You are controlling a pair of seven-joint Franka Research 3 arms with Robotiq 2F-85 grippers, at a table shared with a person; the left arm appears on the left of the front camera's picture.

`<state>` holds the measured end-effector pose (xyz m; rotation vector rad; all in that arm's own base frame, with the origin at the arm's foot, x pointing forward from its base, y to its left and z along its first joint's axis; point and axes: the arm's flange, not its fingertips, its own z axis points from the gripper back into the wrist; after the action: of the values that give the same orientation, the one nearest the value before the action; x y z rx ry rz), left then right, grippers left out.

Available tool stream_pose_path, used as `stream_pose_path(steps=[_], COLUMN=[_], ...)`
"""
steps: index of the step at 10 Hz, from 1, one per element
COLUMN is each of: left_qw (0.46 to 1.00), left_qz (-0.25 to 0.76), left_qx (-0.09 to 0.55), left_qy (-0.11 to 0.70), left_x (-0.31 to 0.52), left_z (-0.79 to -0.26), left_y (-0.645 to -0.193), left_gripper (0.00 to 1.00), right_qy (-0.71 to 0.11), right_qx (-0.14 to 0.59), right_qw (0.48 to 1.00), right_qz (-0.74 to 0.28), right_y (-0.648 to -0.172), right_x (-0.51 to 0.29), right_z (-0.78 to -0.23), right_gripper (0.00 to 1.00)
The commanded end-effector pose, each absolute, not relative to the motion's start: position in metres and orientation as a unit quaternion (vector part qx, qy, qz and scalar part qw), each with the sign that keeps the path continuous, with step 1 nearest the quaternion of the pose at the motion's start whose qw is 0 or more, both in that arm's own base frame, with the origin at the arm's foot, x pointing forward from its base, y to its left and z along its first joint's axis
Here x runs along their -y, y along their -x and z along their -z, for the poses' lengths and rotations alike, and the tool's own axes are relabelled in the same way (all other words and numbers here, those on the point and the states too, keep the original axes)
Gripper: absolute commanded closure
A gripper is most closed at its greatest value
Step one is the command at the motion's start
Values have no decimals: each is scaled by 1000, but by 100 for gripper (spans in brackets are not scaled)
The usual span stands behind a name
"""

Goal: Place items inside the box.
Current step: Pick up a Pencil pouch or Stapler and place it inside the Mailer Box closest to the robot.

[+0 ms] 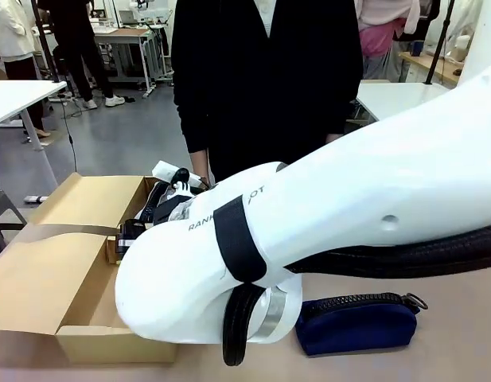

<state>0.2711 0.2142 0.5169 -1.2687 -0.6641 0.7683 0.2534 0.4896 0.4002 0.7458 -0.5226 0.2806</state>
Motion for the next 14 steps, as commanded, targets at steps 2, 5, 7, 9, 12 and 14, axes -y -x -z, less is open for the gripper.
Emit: stream_pose_path(steps=[2,5,7,9,12,14], left_qw=[684,684,684,684,684,684], left_qz=[-335,-335,-335,-335,-335,-335], left_qx=[305,305,305,305,305,305], left_qy=[571,571,571,571,571,571], left_x=[-213,-213,-213,-213,-213,-213], left_z=[-516,-516,-516,-516,-516,-516], left_y=[-270,-270,-270,-270,-270,-270], left_gripper=[0,0,0,0,0,0], right_qy=[-314,-263,-259,-219,-193,-179], right_qx=[216,210,190,186,162,148], right_qw=[920,937,940,954,960,964], right_qz=[-89,-98,-110,-90,-126,-131], right_y=[-282,-282,-290,-297,-298,-301], right_x=[-493,-513,-521,-538,-578,-600], right_z=[-397,-446,-465,-457,-446,-428], right_gripper=[63,63,63,63,63,63])
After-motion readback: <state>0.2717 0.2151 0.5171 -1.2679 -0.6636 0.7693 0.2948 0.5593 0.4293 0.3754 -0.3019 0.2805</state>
